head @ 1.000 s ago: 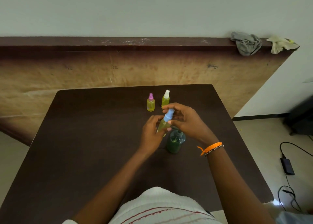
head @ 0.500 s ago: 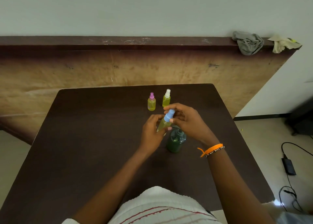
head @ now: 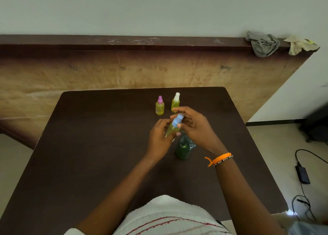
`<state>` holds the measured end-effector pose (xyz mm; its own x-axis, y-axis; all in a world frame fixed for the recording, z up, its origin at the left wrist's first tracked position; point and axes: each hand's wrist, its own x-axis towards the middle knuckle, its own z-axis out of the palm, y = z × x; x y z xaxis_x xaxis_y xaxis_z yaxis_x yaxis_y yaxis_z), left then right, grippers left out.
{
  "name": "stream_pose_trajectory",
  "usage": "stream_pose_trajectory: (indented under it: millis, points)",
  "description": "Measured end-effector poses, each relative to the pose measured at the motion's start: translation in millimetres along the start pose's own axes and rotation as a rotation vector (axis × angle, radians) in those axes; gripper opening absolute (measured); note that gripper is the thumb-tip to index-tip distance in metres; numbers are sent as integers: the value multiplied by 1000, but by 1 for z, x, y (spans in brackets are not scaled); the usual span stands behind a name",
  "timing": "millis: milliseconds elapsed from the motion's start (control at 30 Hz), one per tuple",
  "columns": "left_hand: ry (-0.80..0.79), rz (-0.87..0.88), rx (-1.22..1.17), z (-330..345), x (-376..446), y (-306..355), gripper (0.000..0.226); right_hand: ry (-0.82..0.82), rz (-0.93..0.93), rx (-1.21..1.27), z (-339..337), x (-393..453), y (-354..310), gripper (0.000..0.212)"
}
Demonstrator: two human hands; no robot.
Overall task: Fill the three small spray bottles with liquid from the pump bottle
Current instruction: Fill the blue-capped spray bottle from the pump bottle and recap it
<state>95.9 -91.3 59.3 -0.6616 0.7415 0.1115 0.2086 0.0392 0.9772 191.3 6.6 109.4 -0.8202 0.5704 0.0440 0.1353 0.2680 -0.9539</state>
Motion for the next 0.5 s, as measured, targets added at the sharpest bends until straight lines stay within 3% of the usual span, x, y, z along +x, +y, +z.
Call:
stream_pose_trajectory:
  millis: [200, 300, 500]
  points:
    - [-27, 29, 2, 2, -2, 0, 27, 135, 11, -47, 6, -1, 4, 40]
    - [-31, 29, 12, 2, -1, 0, 26, 132, -11, -74, 6, -1, 4, 49]
    - [-34, 6, 1, 2, -1, -1, 31, 80, -2, -60, -2, -1, -1, 45]
